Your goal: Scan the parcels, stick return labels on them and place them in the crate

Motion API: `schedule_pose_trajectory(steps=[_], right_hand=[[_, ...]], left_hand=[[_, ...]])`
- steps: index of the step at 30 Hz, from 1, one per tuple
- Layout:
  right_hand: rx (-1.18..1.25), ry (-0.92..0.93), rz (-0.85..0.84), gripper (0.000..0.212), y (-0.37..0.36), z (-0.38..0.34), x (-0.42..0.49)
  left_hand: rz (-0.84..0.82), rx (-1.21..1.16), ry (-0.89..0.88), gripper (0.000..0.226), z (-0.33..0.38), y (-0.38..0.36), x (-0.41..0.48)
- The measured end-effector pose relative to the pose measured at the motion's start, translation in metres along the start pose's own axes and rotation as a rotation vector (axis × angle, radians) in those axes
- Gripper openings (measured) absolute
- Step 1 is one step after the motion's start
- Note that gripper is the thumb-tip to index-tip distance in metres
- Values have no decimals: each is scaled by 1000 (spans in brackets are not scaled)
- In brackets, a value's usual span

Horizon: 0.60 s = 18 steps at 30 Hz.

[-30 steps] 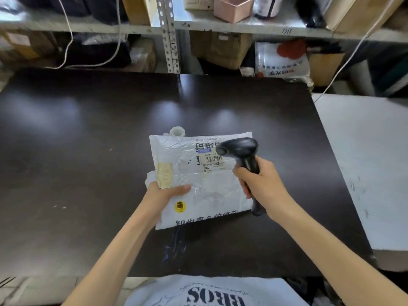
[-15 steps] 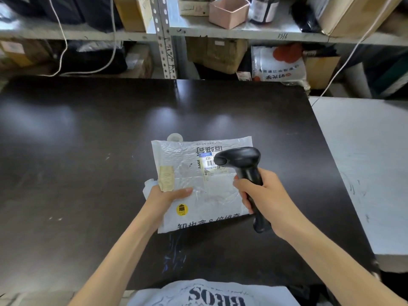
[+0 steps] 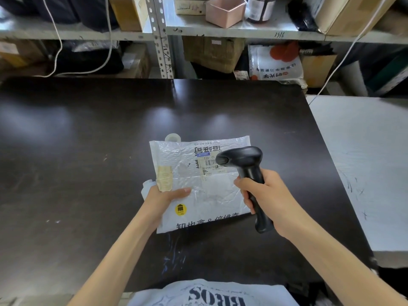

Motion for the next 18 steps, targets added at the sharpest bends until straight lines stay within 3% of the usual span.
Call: schedule_pose_trajectory(steps=[8,10,12,14,18], right_hand=[[-12,23,55,10,8,8,15],[-3,34,146,10,21,12,32],[-26,47,239,10,38,16,53],[-134,63,308,15,57,20,74],[-373,65,362,30,82,27,110]], left_hand=[[-20,186,22,52,1,-6,4],[90,469,-77,49,12,-10,7],[259,790,-205,62,24,-15,7],[349,1009,-244,72,32,-19,5],[609,1442,-328,70,53,-12,10]])
Point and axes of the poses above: each hand's wrist, its own x-axis towards the middle knuckle, its own y-axis out of the back of the hand, z = x × y, the point moved 5 cm from there along x, towards the middle knuckle, and after that the axes turned 10 degrees about x, right-handed, at the moved point
